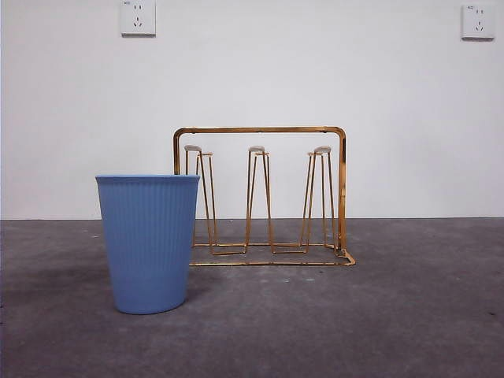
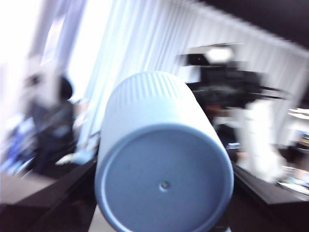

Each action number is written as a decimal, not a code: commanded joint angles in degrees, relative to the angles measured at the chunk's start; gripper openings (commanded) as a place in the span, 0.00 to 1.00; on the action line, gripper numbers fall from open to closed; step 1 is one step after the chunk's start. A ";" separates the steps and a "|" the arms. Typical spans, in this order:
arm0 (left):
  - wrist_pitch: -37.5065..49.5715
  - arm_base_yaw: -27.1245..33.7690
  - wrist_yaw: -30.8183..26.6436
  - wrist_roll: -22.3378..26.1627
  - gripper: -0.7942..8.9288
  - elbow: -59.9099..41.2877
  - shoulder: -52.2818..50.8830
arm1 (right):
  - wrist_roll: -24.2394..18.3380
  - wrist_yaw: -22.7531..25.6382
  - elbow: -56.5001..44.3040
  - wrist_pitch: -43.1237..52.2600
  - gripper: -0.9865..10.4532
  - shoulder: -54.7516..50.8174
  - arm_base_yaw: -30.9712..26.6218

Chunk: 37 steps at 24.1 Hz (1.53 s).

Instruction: Pick up cup 1,put cup 1 in the cup rack,pick up cup 2,put cup 2 in the cup rack

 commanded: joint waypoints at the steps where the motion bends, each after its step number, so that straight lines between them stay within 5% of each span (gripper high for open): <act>1: -20.09 0.11 -5.29 16.57 0.07 7.08 0.68 | -1.03 0.28 0.15 -1.14 0.33 -0.81 -0.07; 3: -36.79 0.07 -10.75 25.46 0.07 15.58 3.32 | -1.03 0.70 0.15 -1.14 0.33 -0.81 -0.07; 5: -44.76 0.07 -13.84 29.00 0.07 21.00 5.73 | -1.03 1.22 0.15 -1.14 0.33 -0.79 -0.07; 14: -66.90 -2.73 -24.81 35.69 0.07 44.50 21.97 | -1.03 1.79 0.11 -1.25 0.33 -0.76 -0.07; 22: -74.66 -6.45 -29.55 36.85 0.07 57.18 36.17 | -1.03 1.81 0.11 -1.29 0.33 -0.79 -0.07; 37: -76.04 -8.20 -38.12 37.99 0.07 58.03 50.84 | -1.09 1.75 -1.92 -1.29 0.33 -0.74 -0.04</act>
